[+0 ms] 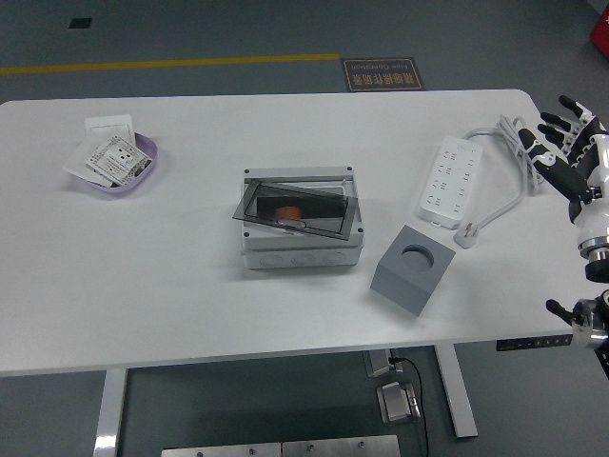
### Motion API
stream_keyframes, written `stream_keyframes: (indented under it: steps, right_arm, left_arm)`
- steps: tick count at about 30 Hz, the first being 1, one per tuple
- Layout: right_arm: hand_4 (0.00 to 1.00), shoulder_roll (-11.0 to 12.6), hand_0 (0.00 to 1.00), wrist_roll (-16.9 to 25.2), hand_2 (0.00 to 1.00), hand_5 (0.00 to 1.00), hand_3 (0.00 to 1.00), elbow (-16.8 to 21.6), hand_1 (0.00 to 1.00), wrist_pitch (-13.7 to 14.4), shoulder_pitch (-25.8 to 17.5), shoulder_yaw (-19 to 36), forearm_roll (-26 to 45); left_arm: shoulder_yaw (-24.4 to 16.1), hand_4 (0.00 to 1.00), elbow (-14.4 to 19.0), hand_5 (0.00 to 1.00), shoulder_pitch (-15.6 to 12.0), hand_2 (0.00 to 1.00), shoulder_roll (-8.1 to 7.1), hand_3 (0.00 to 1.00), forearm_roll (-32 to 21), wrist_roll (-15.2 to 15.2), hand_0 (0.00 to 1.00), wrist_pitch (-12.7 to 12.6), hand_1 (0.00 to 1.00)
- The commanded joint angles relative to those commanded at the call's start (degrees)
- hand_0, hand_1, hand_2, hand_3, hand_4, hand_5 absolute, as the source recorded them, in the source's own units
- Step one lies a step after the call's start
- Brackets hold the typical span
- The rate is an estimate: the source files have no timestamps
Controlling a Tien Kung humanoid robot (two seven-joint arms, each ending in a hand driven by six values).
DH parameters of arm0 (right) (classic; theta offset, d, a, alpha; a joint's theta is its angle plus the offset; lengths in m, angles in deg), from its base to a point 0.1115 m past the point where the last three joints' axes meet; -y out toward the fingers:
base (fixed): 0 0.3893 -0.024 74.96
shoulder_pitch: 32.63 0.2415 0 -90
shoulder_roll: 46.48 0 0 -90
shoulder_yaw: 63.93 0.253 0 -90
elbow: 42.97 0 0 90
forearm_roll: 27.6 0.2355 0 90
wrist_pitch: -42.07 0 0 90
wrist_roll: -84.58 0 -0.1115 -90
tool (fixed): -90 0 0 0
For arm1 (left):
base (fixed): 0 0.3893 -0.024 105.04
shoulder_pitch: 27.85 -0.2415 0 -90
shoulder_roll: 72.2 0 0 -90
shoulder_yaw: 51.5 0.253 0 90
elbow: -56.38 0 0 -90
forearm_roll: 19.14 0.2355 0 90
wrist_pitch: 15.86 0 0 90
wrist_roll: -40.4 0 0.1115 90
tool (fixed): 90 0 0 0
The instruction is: Pick up the cylinder from the cube,place it in the box,flap close box
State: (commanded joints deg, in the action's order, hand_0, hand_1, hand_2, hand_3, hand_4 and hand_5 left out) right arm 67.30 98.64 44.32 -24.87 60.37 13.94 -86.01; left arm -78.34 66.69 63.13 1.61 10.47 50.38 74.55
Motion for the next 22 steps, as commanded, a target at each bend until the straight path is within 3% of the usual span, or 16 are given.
stream_keyframes:
  steps: [1,2,7,8,14,15,22]
  right_arm:
    - [0.998,0.2,0.87,0.1,0.745,0.33,0.869,0.2,0.759,-0.3,-0.1,0.0,0.4]
    - [0.998,0.3,0.875,0.2,0.755,0.498,0.86,0.3,0.769,-0.4,-0.2,0.0,0.6]
    - [0.998,0.9,0.875,0.2,0.755,0.498,0.86,1.1,0.769,-1.1,-0.5,-0.1,1.3]
    - [0.998,0.9,0.89,0.2,0.788,0.689,0.865,1.2,0.801,-1.2,-0.5,-0.2,1.4]
    - [0.998,1.3,0.89,0.7,0.788,0.689,0.865,1.7,0.801,-1.5,-0.9,-1.0,2.3]
    - [0.998,1.4,0.91,0.8,0.819,0.871,0.874,1.8,0.837,-1.5,-1.0,-1.2,2.4]
    - [0.998,1.6,0.91,1.9,0.819,0.871,0.874,1.8,0.837,-1.2,-1.0,-3.2,3.3]
  left_arm:
    - [0.0,0.481,0.0,0.074,0.0,0.548,0.06,0.556,0.0,0.0,0.64,0.0,0.67]
    - [0.0,0.481,0.0,0.074,0.0,0.548,0.09,0.555,0.1,0.0,0.64,0.0,0.671]
    - [-0.2,0.481,0.0,0.074,0.0,0.548,0.18,0.555,0.3,0.0,0.64,0.0,0.671]
    - [-0.3,0.481,0.0,0.073,0.0,0.548,0.18,0.555,0.3,0.0,0.64,0.0,0.672]
    - [-0.3,0.481,0.0,0.073,0.0,0.548,0.24,0.555,0.3,-0.1,0.64,0.0,0.672]
    - [-0.4,0.481,0.0,0.073,0.0,0.548,0.26,0.555,0.4,0.0,0.641,0.0,0.671]
    - [-0.2,0.481,0.0,0.073,0.0,0.548,0.35,0.555,0.2,-0.1,0.641,0.0,0.671]
